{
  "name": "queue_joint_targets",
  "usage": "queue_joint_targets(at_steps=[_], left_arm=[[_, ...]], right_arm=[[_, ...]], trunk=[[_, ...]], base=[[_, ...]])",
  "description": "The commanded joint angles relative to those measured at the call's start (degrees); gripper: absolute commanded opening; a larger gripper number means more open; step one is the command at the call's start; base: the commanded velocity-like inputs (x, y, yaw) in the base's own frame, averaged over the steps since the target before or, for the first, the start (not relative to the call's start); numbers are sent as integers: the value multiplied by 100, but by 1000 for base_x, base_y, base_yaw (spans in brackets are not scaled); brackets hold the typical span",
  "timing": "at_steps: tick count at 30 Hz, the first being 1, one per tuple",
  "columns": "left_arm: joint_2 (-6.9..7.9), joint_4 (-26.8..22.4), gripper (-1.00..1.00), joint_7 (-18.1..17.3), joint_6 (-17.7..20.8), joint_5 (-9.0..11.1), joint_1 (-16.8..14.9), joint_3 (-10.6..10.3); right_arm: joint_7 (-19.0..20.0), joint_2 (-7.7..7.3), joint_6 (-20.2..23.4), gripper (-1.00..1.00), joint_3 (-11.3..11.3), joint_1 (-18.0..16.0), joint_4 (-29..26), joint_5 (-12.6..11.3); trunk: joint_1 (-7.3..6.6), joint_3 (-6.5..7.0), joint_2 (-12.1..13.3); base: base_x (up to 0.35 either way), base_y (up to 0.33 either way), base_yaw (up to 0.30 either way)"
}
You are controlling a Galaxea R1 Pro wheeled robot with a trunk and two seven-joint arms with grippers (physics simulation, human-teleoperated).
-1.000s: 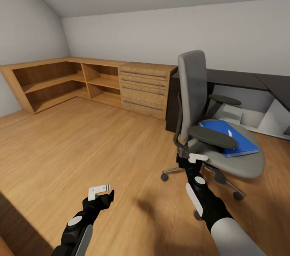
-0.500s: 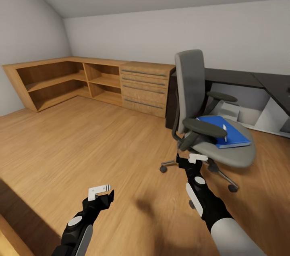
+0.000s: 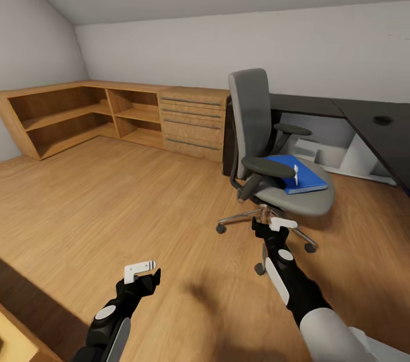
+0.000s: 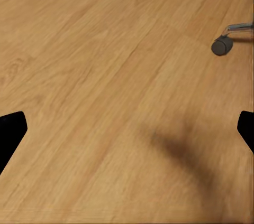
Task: In the bedroom, organize the workspace by keeping the computer under the desk, ensuring the monitor is on the desk, placing the keyboard on the desk next to the monitor, placing the mouse on the desk next to the keyboard, moving the folder from the swivel chair onto the desk next to the mouse, stacking the notebook on top of the folder with the pen on top of the notebook, and positioning the swivel chair next to the desk.
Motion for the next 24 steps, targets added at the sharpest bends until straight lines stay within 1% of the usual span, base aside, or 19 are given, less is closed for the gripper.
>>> queue_joint_targets(at_steps=[1,2,3,8,9,15,16,18,24], left_arm=[[3,-14,100,52,21,62,-1,-4],[4,-17,100,52,20,63,-1,-1],[5,-21,100,50,18,64,-4,3],[7,-27,100,51,17,65,-3,14],[7,-28,100,52,16,65,-2,16],[8,-29,100,52,16,65,-1,18],[8,-29,100,52,16,62,-1,18],[5,-29,100,52,16,58,-1,14],[5,-29,100,52,16,56,-1,11]], right_arm=[[-35,-5,-23,100,-37,-5,4,-122],[-33,-7,-23,100,-113,-5,4,-190],[-25,-11,-19,100,-283,-5,4,-334],[-13,-19,-4,100,-700,-7,-1,-628],[-11,-20,0,100,-813,-6,-4,-692],[-7,-21,12,100,-1099,-5,-6,-858],[-10,-19,13,100,-1224,-5,-10,-941],[-14,-21,15,100,-1359,-5,-12,-1055],[-14,-22,19,100,-1441,-5,-11,-1116]], trunk=[[-1,-5,-2],[-1,-5,-2],[-1,-5,-2],[-1,-5,-2],[-1,-5,-2],[-1,-5,-2],[-1,-5,-2],[-1,-5,-2],[-1,-5,-2]], base=[[-7,0,-292],[-6,0,-293],[-4,0,-295],[-2,0,-296],[-1,0,-297],[0,0,-298],[0,0,-298],[0,0,-298],[0,0,-298]])
